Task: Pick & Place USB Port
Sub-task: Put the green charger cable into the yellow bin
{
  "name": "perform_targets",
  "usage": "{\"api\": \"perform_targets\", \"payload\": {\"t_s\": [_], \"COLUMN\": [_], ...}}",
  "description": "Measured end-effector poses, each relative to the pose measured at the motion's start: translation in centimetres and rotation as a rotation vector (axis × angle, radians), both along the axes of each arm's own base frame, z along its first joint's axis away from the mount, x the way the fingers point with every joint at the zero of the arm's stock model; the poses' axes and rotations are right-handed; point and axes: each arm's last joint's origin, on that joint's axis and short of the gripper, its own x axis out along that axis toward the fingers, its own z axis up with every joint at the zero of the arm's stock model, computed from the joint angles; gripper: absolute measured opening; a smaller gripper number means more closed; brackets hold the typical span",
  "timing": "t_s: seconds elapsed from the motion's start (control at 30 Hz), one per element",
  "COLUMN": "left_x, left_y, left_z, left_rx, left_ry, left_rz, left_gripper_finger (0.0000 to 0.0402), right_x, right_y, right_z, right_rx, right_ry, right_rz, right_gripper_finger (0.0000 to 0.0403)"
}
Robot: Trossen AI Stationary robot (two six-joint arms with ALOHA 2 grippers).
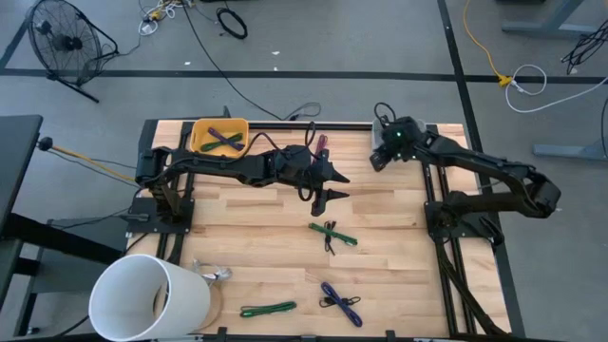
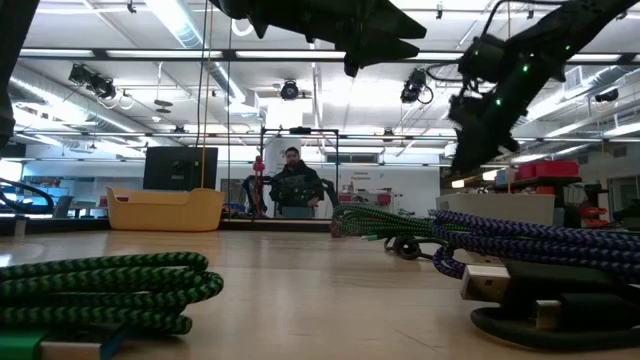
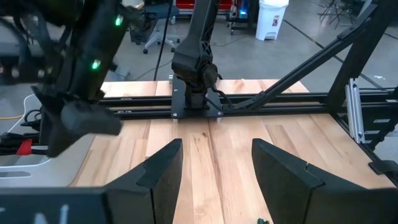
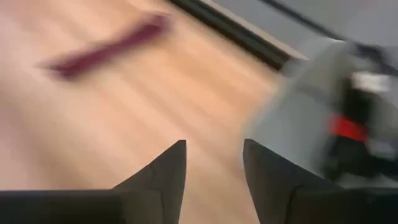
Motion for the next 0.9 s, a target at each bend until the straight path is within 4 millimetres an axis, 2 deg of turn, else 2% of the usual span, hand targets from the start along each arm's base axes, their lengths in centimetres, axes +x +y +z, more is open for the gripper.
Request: {"api": "perform_targets", "payload": {"t_s": [0.2, 0.37, 0.67, 0.9], "left_x": [0.0, 0.0, -0.1, -0.2], "left_y": [0.0, 0.1, 0.1, 0.1], "left_z": [-0.1, -0.2, -0.4, -0.5], "left_rx": [0.004, 0.026, 0.025, 0.048], "left_ry": [0.015, 0.019, 0.038, 0.061], "left_rz": [0.013, 0.035, 0.036, 0.028], "left_gripper_finger": [0.0197, 0.0197, 0.0197, 0.0197], "right_x": [1.2, 2.1, 3.8, 4.3], "right_y": [2.5, 4.8, 9.8, 14.6], "right_z": [1.0, 1.4, 1.5, 1.4], "right_rx": [0.191, 0.281, 0.393, 0.391], "right_ry": [-0.189, -0.249, -0.234, -0.185], "right_rz": [0.261, 0.406, 0.533, 0.523], "right_gripper_finger": [0.0142, 0.0141, 0.0141, 0.0142]}}
